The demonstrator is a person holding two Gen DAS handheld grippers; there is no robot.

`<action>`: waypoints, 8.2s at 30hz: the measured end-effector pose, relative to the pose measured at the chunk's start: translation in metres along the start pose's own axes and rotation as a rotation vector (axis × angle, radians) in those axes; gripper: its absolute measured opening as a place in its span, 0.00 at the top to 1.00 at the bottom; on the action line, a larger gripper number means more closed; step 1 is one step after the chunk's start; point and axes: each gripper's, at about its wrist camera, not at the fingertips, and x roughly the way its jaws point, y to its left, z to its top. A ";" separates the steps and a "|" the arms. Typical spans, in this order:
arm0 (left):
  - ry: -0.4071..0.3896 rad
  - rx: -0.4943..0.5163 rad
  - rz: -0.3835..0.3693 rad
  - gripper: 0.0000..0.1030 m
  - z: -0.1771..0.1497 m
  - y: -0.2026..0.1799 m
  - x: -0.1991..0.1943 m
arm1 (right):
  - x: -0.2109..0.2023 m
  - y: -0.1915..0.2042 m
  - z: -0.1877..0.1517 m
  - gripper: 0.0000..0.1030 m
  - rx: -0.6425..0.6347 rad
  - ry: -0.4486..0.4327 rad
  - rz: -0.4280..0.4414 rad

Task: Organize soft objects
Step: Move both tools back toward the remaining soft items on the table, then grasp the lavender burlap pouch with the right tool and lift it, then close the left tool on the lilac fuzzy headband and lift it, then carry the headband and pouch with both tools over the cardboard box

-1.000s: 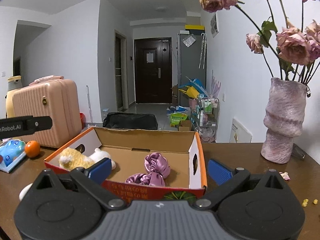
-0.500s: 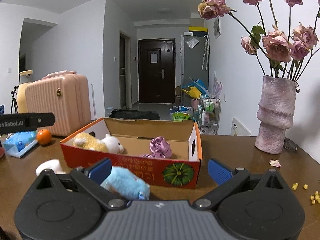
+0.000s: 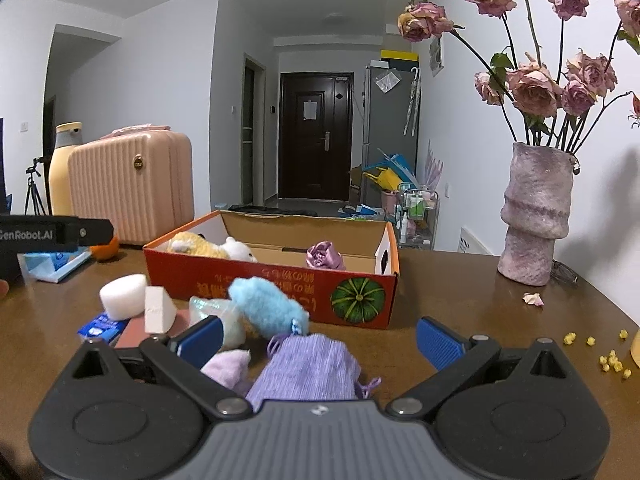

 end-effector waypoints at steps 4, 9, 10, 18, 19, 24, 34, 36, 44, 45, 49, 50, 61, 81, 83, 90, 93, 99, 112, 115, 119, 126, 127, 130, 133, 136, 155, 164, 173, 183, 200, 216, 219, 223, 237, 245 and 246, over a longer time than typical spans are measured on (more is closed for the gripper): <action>0.022 0.011 -0.007 0.00 -0.008 0.000 -0.009 | -0.011 0.000 -0.006 0.00 0.009 -0.001 0.004; 0.062 0.021 -0.026 0.00 -0.018 0.000 -0.018 | -0.021 0.000 -0.013 0.00 0.019 0.004 -0.002; 0.072 0.022 -0.029 0.00 -0.021 0.000 -0.020 | -0.022 0.000 -0.014 0.00 0.023 0.008 -0.003; 0.121 0.040 -0.053 0.00 -0.036 -0.001 -0.027 | -0.022 -0.006 -0.025 0.00 0.049 0.050 -0.023; 0.124 0.040 -0.055 0.00 -0.036 -0.001 -0.026 | -0.019 -0.006 -0.026 0.00 0.047 0.057 -0.028; 0.136 0.037 -0.067 0.00 -0.037 0.000 -0.024 | -0.009 -0.006 -0.030 0.00 0.046 0.083 -0.032; 0.160 0.034 -0.072 0.00 -0.040 -0.001 -0.021 | 0.029 -0.003 -0.036 0.00 0.016 0.158 -0.010; 0.164 0.034 -0.070 0.00 -0.041 -0.001 -0.019 | 0.036 -0.002 -0.037 0.00 0.005 0.171 -0.013; 0.182 0.034 -0.062 0.00 -0.043 -0.001 -0.014 | 0.054 -0.001 -0.039 0.10 0.003 0.247 0.032; 0.184 0.034 -0.062 0.00 -0.043 -0.001 -0.013 | 0.054 -0.001 -0.040 0.14 0.003 0.252 0.037; 0.191 0.031 -0.062 0.00 -0.044 -0.001 -0.012 | 0.055 0.001 -0.041 0.32 -0.003 0.257 0.055; 0.192 0.030 -0.063 0.00 -0.045 0.000 -0.011 | 0.054 0.001 -0.041 0.33 -0.005 0.259 0.059; 0.205 0.029 -0.060 0.00 -0.047 -0.002 -0.008 | 0.042 0.008 -0.040 0.75 -0.050 0.213 0.070; 0.238 0.055 -0.131 0.00 -0.049 -0.033 0.002 | 0.022 -0.013 -0.028 0.75 0.003 0.106 0.008; 0.244 0.067 -0.141 0.00 -0.050 -0.042 0.004 | 0.020 -0.014 -0.027 0.75 0.004 0.098 0.008; 0.276 0.095 -0.179 0.00 -0.054 -0.067 0.013 | 0.013 -0.020 -0.025 0.75 0.000 0.078 0.003; 0.285 0.113 -0.184 0.00 -0.056 -0.077 0.017 | 0.010 -0.024 -0.025 0.75 0.001 0.074 -0.003; 0.311 0.118 -0.196 0.00 -0.059 -0.090 0.027 | 0.006 -0.034 -0.025 0.75 0.007 0.066 -0.018; 0.349 0.132 -0.225 0.00 -0.064 -0.114 0.046 | 0.003 -0.041 -0.026 0.75 0.022 0.056 -0.032; 0.384 0.118 -0.250 0.03 -0.065 -0.114 0.052 | 0.004 -0.040 -0.026 0.75 0.022 0.060 -0.032; 0.444 0.108 -0.275 0.22 -0.070 -0.113 0.060 | 0.004 -0.039 -0.027 0.75 0.022 0.066 -0.031; 0.409 0.149 -0.275 0.50 -0.072 -0.116 0.054 | 0.004 -0.038 -0.027 0.75 0.020 0.065 -0.026; 0.405 0.154 -0.274 0.51 -0.072 -0.117 0.054 | 0.004 -0.039 -0.027 0.75 0.019 0.065 -0.024; 0.397 0.161 -0.273 0.52 -0.071 -0.118 0.052 | 0.002 -0.038 -0.027 0.75 0.017 0.059 -0.015; 0.389 0.166 -0.273 0.52 -0.071 -0.118 0.051 | 0.000 -0.038 -0.027 0.75 0.014 0.052 -0.005; 0.375 0.169 -0.271 0.53 -0.070 -0.117 0.049 | 0.000 -0.037 -0.027 0.75 0.015 0.052 -0.006; 0.201 0.122 -0.253 0.53 -0.043 -0.095 0.024 | -0.012 -0.043 -0.022 0.75 0.083 -0.060 -0.050; 0.113 0.080 -0.233 0.53 -0.025 -0.078 0.012 | -0.016 -0.031 -0.017 0.75 0.102 -0.109 -0.052; 0.038 0.029 -0.196 0.53 -0.004 -0.058 0.005 | -0.013 -0.010 -0.007 0.75 0.099 -0.158 -0.049; -0.024 -0.022 -0.158 0.53 0.018 -0.040 0.011 | -0.001 0.012 0.005 0.75 0.077 -0.192 -0.040; -0.053 -0.054 -0.125 0.53 0.039 -0.029 0.051 | 0.049 0.023 0.030 0.75 0.076 -0.208 -0.027; -0.036 -0.056 -0.090 0.53 0.053 -0.037 0.116 | 0.113 0.014 0.049 0.75 0.094 -0.199 -0.033; -0.030 -0.057 -0.082 0.53 0.055 -0.039 0.130 | 0.126 0.012 0.052 0.75 0.090 -0.194 -0.033; -0.020 -0.057 -0.075 0.53 0.059 -0.043 0.149 | 0.142 0.010 0.057 0.75 0.083 -0.191 -0.041; 0.012 -0.040 -0.053 0.53 0.066 -0.055 0.196 | 0.189 0.000 0.068 0.75 0.076 -0.155 -0.071; 0.043 -0.022 -0.057 0.53 0.061 -0.061 0.209 | 0.207 -0.003 0.068 0.75 0.067 -0.105 -0.087; 0.042 -0.022 -0.058 0.53 0.061 -0.061 0.209 | 0.208 -0.003 0.068 0.74 0.068 -0.094 -0.086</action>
